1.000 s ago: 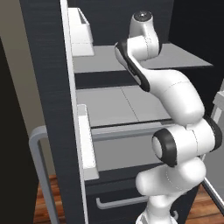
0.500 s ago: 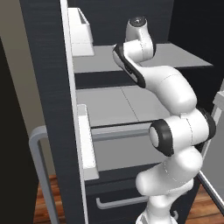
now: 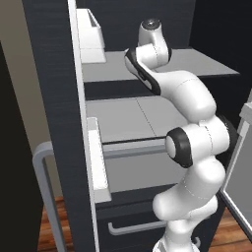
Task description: Move the hot dog bun to the plate on the dining table and place the condiment next to that plate. Then navigate to the fridge and take the sausage and place it on the plate as well.
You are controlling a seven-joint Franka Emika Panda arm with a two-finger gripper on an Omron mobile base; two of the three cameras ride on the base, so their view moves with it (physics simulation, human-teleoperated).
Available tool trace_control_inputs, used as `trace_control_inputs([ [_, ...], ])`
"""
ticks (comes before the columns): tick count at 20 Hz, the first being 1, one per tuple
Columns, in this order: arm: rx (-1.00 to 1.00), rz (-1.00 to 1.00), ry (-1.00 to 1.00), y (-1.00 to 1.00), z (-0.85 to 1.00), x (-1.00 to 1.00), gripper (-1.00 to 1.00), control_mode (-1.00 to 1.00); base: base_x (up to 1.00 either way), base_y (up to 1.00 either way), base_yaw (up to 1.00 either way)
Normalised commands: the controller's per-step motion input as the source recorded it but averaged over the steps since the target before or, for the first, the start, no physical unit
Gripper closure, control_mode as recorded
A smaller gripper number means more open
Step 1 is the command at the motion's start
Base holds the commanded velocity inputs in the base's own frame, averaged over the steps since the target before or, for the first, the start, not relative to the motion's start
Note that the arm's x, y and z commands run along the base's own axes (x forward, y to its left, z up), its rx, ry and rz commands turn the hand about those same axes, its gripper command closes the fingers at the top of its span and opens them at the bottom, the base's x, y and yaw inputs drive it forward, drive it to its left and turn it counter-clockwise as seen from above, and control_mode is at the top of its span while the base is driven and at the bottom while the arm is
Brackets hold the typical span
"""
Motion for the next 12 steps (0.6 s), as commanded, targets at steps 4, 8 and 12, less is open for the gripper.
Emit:
trace_control_inputs([
  [4, 0.0, 0.0, -0.02, -0.01, -0.38, 0.0, 1.0, -1.0, 0.0, 0.0, 0.0],
  [8, 0.01, 0.0, -0.03, -0.03, -0.33, 0.0, 1.0, -1.0, 0.0, 0.0, 0.0],
  [12, 0.0, 0.0, -0.02, -0.03, -0.2, -0.06, 1.0, -1.0, 0.0, 0.0, 0.0],
])
